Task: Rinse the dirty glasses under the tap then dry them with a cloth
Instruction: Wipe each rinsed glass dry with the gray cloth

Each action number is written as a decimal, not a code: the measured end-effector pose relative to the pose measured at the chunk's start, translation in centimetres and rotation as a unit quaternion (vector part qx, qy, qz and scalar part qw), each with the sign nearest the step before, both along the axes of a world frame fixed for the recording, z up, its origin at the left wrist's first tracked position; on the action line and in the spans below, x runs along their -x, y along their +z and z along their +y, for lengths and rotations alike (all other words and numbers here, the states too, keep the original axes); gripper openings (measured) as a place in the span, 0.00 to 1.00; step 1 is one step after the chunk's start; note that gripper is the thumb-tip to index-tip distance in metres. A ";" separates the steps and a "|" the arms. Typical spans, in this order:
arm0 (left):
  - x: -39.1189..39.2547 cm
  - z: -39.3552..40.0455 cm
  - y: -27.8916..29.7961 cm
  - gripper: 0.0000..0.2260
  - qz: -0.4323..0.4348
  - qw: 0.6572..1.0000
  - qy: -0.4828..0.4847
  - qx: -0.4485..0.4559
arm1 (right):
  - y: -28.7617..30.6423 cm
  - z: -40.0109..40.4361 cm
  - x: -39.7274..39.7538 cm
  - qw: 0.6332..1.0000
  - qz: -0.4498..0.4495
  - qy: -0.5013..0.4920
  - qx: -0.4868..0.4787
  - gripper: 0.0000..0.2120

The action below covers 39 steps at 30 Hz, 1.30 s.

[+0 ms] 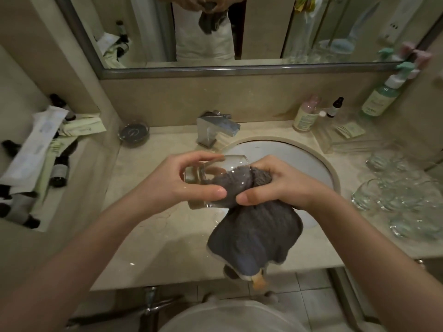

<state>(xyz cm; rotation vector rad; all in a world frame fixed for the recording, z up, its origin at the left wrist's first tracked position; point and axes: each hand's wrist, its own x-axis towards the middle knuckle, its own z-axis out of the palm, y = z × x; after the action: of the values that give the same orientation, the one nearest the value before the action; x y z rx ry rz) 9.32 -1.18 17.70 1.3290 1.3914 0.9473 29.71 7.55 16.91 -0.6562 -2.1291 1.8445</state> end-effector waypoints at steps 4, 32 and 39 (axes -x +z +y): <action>1.6 -0.4 0.4 0.27 -0.077 0.991 -0.020 0.106 | 0.5 -1.0 1.1 0.999 -0.010 0.036 -0.013 0.04; 10.6 0.3 -7.5 0.35 0.046 0.975 0.159 0.148 | -6.1 -1.3 8.6 0.937 -0.019 -0.349 0.030 0.04; 15.6 3.9 -11.5 0.41 0.118 0.951 0.267 0.099 | -8.9 -1.3 11.7 0.903 -0.043 -0.425 0.044 0.10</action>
<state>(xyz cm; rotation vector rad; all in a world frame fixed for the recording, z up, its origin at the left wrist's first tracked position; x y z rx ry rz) -6.25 2.70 6.16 0.9484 2.0389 0.9803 18.01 6.24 8.00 -1.4233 -1.4082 1.4088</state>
